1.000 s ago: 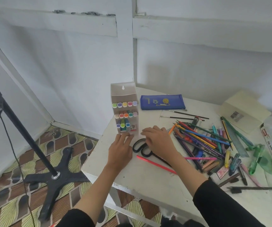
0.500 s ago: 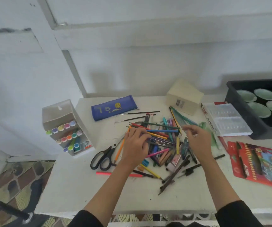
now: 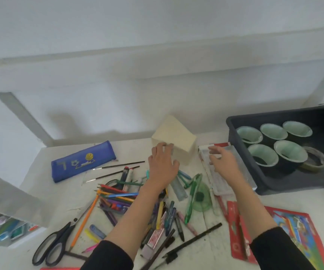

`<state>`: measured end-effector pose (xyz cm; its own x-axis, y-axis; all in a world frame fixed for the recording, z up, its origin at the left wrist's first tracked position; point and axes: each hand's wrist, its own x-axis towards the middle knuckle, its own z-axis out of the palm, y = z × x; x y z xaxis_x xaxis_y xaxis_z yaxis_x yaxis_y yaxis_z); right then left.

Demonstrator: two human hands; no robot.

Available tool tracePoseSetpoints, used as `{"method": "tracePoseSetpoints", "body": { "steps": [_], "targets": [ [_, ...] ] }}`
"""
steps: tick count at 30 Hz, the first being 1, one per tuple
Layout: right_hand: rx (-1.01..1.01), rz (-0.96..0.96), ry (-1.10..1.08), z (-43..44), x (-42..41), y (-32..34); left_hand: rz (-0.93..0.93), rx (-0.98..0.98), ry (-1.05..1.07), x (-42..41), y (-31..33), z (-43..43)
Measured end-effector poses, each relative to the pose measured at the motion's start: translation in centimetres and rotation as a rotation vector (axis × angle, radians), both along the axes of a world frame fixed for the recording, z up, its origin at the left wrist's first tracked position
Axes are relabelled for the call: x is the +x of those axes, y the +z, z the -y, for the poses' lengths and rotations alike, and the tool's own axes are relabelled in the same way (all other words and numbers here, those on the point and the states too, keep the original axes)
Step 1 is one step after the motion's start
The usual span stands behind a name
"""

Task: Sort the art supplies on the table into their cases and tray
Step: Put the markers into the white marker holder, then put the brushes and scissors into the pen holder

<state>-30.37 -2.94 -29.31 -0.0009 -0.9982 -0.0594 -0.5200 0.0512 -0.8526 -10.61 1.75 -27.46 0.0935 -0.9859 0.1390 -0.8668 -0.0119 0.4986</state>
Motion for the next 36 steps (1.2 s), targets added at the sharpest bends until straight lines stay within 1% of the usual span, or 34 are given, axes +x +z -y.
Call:
{"method": "tracePoseSetpoints", "body": {
  "steps": [5,9,11,15,18,20,23,26,29,32,36],
  "targets": [
    [0.068,0.036,0.093,4.4,1.9,1.0,-0.066,0.055,0.071,-2.0,0.6,4.1],
    [0.179,0.099,0.175,5.3,3.5,0.5,-0.152,0.096,0.147,-3.1,0.1,5.5],
    [0.16,0.135,0.212,5.2,4.0,0.0,-0.19,0.083,0.195,-3.8,-0.2,5.7],
    [0.064,0.265,0.24,5.0,4.5,-0.4,-0.315,0.047,0.264,-4.9,-0.6,5.7],
    [-0.013,0.3,0.277,4.6,4.8,-0.2,-0.43,-0.015,0.33,-5.0,0.0,5.7],
    [-0.142,0.24,0.327,4.3,5.2,-0.2,-0.536,-0.036,0.383,-4.6,0.7,5.7],
    [-0.387,0.065,0.454,3.3,5.8,-0.4,-0.762,-0.051,0.488,-3.5,1.6,6.5],
    [-0.491,-0.014,0.55,2.6,6.3,-0.6,-0.895,-0.071,0.55,-2.2,2.1,7.6],
    [-0.471,-0.024,0.617,3.0,6.3,-0.7,-0.97,-0.108,0.479,-1.4,1.5,8.4],
    [-0.396,-0.009,0.625,3.5,5.9,-0.5,-0.931,-0.097,0.35,-1.4,0.3,8.6],
    [-0.309,-0.03,0.696,4.2,5.1,-0.9,-0.896,-0.114,0.286,-1.4,-0.6,8.9]
  ]
}}
